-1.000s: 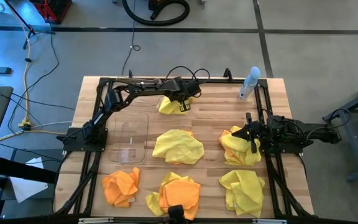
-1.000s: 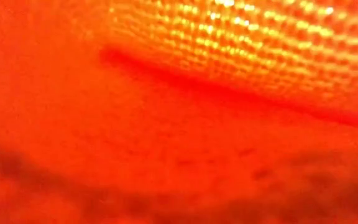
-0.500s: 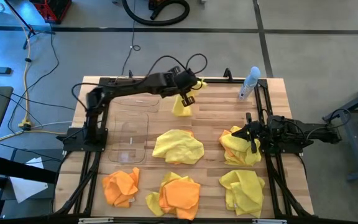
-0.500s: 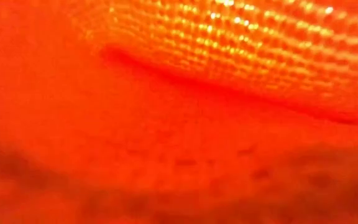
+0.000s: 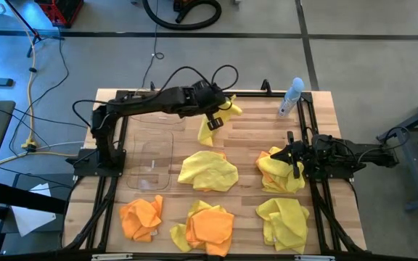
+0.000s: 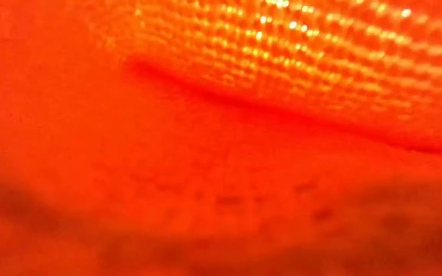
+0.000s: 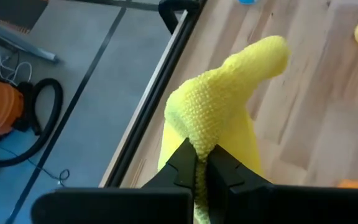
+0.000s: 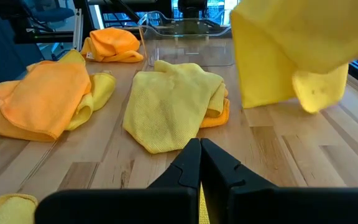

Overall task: Sort microfiber towel by color & place in baskets
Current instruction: Put the yellow microfiber towel into the top transparent bin

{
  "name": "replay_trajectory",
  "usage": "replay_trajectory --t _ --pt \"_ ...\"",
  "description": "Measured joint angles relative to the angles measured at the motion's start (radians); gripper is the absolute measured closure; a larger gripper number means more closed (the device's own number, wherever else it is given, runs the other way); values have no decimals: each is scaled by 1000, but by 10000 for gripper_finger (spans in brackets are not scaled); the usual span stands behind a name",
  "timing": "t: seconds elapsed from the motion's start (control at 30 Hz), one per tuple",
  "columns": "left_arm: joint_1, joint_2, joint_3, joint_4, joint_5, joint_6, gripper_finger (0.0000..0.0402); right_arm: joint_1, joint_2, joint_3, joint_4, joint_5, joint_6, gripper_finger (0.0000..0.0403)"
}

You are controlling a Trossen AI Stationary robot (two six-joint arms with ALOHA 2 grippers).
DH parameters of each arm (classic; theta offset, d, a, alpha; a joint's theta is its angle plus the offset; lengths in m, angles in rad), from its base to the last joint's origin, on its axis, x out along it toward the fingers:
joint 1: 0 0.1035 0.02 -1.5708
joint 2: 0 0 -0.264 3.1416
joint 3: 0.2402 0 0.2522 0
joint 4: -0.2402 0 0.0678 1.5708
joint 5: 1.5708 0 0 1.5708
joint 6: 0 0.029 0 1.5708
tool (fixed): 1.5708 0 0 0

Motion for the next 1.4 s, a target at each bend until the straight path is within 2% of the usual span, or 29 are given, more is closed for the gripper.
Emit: replay_trajectory --t 0.17,0.4,0.57,0.63,0.83,0.9,1.1,1.27,1.4 --pt "-3 -108 -29 -75 2 -47 401 0 0 0 0 0 0 402" --pt "-7 -376 -162 -107 -18 -119 401 0 0 0 0 0 0 402" --pt "-3 -584 -285 -106 -156 -176 401 0 0 0 0 0 0 402" --pt "17 -649 -327 -101 -194 -186 401 0 0 0 0 0 0 402" --pt "129 -765 -412 -81 -194 -183 401 0 0 0 0 0 0 402" --pt "179 -772 -435 -57 -153 -159 401 0 0 0 0 0 0 402" --pt "322 -755 -554 84 64 -1 401 0 0 0 0 0 0 402" --pt "440 -725 -667 73 128 84 401 0 0 0 0 0 0 402" --pt "528 -720 -764 84 176 66 401 0 0 0 0 0 0 402"
